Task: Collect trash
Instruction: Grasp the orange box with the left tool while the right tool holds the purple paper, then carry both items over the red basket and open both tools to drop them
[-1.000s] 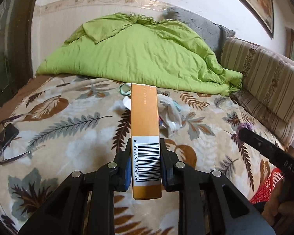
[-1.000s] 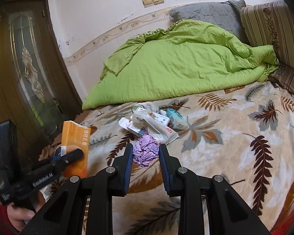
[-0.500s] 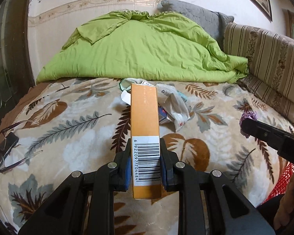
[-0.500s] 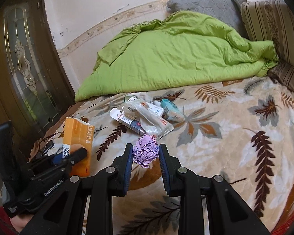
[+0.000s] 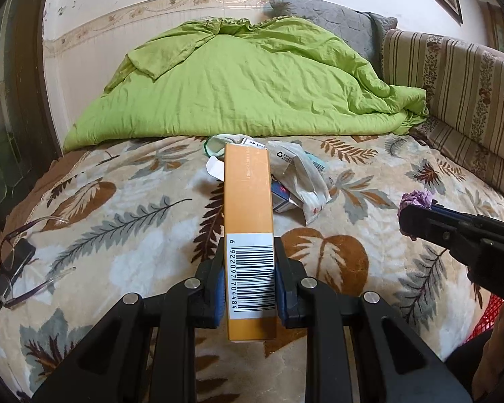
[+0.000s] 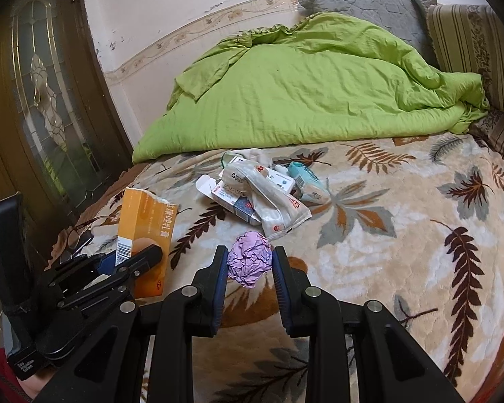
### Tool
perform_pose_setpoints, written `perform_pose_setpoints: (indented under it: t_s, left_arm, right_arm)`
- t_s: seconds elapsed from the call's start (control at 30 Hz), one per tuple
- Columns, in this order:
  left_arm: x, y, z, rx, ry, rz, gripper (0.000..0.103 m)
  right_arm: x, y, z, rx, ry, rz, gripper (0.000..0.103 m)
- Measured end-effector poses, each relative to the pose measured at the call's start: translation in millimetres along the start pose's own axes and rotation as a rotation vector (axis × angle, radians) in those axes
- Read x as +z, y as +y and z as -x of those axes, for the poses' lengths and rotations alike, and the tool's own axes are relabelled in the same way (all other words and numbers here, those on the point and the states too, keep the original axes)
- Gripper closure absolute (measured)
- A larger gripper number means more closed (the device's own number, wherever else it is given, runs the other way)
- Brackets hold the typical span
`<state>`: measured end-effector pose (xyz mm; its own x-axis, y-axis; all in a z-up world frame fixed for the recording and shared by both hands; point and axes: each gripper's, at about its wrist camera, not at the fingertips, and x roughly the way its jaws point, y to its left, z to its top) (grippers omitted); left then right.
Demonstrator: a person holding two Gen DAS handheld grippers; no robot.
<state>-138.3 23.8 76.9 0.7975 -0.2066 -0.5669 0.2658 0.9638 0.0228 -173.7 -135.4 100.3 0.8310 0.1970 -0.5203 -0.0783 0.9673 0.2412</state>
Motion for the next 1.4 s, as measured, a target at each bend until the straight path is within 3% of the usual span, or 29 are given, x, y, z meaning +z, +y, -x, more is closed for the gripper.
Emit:
perform_pose_setpoints:
  t_s: [0.97,1.17,1.3,1.4]
  left_arm:
    - [-2,5,-1,0.0,0.012,0.005,0.081]
    - [-1,4,6,-0.069,-0.018,0.009,0.081]
    - [-1,-8,21,-0.166,-0.031,-0.022,0.081]
    - [2,-30,32,-0.243,-0.032,-0.056,0.081]
  right_arm:
    - [1,0,-4,0.019,0.007,-0.017,0.074]
    - [2,-8,8,0.051,-0.013,-0.086,0.074]
    - [-4,-24,36,0.07,-0.027,-0.146,0.074]
    - [-11,-43,70,0.026,-0.031,-0.166,0.074]
